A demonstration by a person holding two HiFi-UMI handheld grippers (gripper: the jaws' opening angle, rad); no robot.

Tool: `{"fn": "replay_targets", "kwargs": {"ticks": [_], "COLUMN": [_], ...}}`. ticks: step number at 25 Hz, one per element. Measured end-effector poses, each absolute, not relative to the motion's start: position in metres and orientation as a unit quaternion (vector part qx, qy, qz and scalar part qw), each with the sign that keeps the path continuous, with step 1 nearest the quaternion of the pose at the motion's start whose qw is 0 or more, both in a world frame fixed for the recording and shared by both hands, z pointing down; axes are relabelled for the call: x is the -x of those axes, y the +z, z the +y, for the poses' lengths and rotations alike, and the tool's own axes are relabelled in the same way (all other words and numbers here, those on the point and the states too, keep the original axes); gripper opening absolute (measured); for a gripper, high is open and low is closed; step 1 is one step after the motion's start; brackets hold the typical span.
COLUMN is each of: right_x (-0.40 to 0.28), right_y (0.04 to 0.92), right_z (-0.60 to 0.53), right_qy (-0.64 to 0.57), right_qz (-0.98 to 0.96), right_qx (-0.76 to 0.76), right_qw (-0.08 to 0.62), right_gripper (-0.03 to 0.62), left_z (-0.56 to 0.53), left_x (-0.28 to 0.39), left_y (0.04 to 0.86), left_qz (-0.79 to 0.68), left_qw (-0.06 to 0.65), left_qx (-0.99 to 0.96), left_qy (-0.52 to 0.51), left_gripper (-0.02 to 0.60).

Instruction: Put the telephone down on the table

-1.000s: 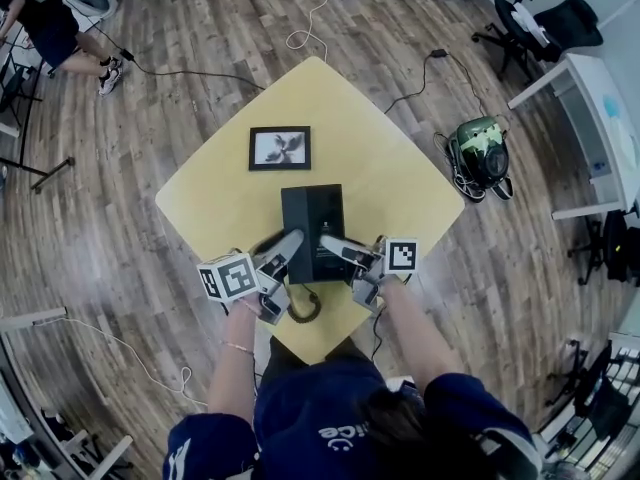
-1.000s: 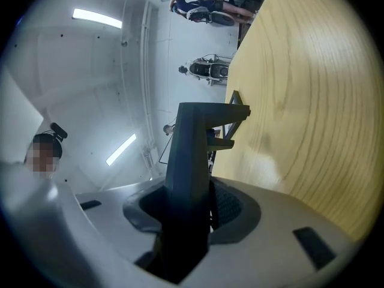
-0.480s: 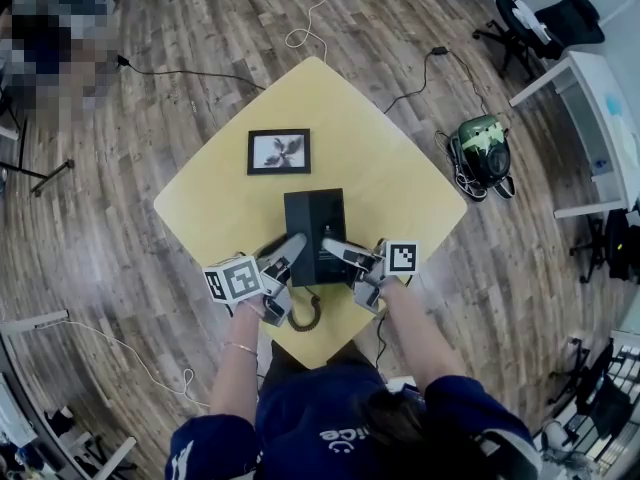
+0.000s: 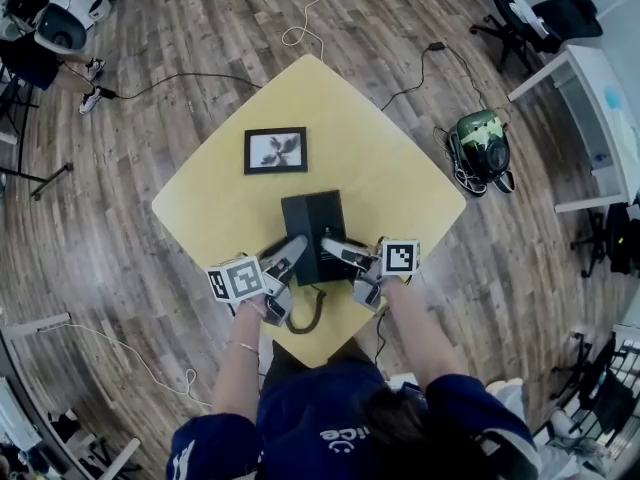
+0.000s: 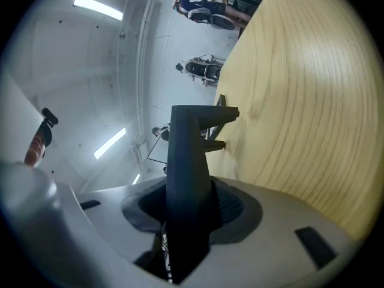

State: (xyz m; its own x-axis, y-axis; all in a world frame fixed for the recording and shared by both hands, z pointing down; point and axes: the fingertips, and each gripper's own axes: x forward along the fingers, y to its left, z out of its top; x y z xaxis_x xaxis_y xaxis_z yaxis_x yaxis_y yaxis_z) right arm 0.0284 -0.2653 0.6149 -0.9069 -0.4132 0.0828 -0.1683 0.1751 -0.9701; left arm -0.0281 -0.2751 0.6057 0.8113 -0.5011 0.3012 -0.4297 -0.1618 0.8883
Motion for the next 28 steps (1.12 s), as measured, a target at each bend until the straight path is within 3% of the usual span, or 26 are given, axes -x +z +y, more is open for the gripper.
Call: {"fn": "replay_targets", "kwargs": {"ticks": [11,15,23,28], "right_x": [-0.037,-0.036,-0.033,-0.050], "right_y": [0.628,0.630,0.640,0.647], "right_z": [-0.261,-0.261,-0.258,-0.251], "right_qy": [-0.583,-0.592,-0.561,-0.464], "right_qz": [0.781,0.772,0.780,0.808], "right_qx": [0.219,0.229,0.271,0.327], "right_qw": [0.049,0.037,-0.047,-0.161], "right_gripper": [0.196,0.267,0.339,0.391], "left_z": [-0.267,-0.266,-0.264,-0.260], "left_x": [0.011,0.009,0.008,0.007], "left_y": [0.618,0.618,0.622,0.627], "left_qz": [-0.289,-0.292,-0.298,-0.312], "left_qw": [0.574,0.571,0.568,0.547], "left_qx": [-0.766,-0.767,-0.767,-0.776], "left_qy": [0.005,0.008,0.020,0.042], "left_gripper": [0.132,0.132,0.132,0.121]}}
